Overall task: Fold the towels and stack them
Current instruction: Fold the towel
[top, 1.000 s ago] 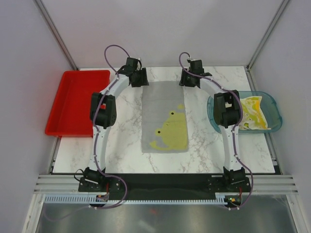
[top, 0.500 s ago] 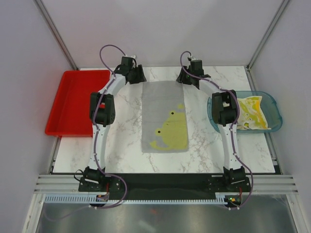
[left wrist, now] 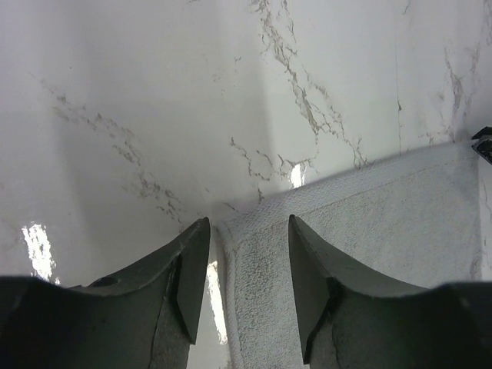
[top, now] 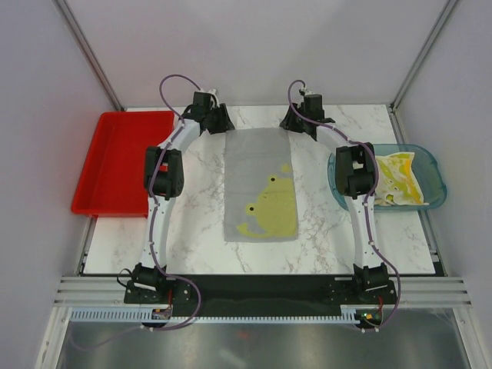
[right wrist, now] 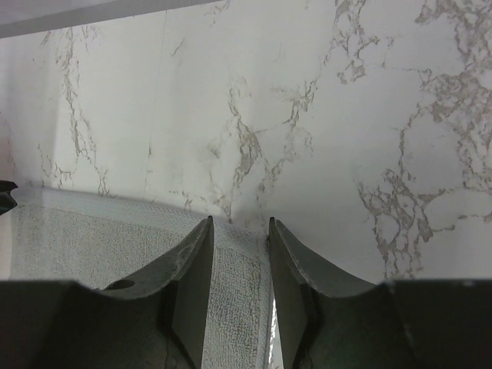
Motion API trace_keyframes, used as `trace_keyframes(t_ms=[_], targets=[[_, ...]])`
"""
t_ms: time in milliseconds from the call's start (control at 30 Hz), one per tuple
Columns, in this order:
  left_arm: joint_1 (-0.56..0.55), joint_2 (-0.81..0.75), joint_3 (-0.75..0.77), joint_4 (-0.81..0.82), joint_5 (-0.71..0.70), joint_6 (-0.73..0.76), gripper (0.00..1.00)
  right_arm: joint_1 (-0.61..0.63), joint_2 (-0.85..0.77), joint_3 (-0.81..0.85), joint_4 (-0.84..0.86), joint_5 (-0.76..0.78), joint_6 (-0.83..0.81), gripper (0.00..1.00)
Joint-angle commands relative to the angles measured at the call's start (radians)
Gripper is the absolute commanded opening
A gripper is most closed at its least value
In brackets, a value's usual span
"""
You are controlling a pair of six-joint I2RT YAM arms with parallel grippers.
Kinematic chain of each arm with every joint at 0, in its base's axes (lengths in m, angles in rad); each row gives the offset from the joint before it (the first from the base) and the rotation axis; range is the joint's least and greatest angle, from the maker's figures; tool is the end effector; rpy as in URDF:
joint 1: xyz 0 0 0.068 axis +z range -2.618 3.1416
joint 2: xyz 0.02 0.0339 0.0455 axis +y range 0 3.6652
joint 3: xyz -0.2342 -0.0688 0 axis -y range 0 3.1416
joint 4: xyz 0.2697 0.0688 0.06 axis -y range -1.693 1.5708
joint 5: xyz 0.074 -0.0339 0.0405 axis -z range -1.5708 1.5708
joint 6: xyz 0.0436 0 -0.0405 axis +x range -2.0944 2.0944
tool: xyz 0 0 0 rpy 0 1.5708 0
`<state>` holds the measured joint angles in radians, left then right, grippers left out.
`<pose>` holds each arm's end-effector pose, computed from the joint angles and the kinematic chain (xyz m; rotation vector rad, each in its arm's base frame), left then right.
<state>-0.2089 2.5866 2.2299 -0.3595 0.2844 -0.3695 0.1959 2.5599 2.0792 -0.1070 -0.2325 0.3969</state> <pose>0.5650 -0.1323 0.1229 -0.0354 2.3311 -0.6213 0.5664 0.1226 0.1061 0.0837 2.1990 0.5887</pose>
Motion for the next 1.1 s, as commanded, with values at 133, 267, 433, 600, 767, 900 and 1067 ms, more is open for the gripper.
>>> trace_keyframes(t_ms=[133, 267, 433, 600, 767, 900, 1067], targets=[[0.005, 0.047, 0.059, 0.033, 0.064, -0.065, 0.48, -0.007, 0.04, 0.05, 0.023, -0.034, 0.014, 0.43], [0.006, 0.05, 0.059, 0.033, 0.076, -0.075, 0.46, -0.015, 0.04, 0.047, 0.009, -0.042, 0.017, 0.43], [0.008, 0.052, 0.057, 0.033, 0.075, -0.078, 0.42, -0.03, 0.0, 0.001, -0.017, -0.005, 0.025, 0.43], [0.014, 0.056, 0.06, 0.044, 0.079, -0.088, 0.31, -0.032, -0.004, -0.008, -0.025, -0.019, 0.036, 0.41], [0.013, 0.058, 0.06, 0.056, 0.096, -0.097, 0.14, -0.032, 0.006, -0.008, -0.036, -0.039, 0.049, 0.41], [0.014, 0.06, 0.06, 0.065, 0.099, -0.1, 0.03, -0.032, -0.024, -0.033, -0.059, -0.001, 0.048, 0.44], [0.014, 0.06, 0.062, 0.071, 0.091, -0.101, 0.02, -0.03, -0.058, -0.073, -0.068, 0.058, 0.051, 0.46]])
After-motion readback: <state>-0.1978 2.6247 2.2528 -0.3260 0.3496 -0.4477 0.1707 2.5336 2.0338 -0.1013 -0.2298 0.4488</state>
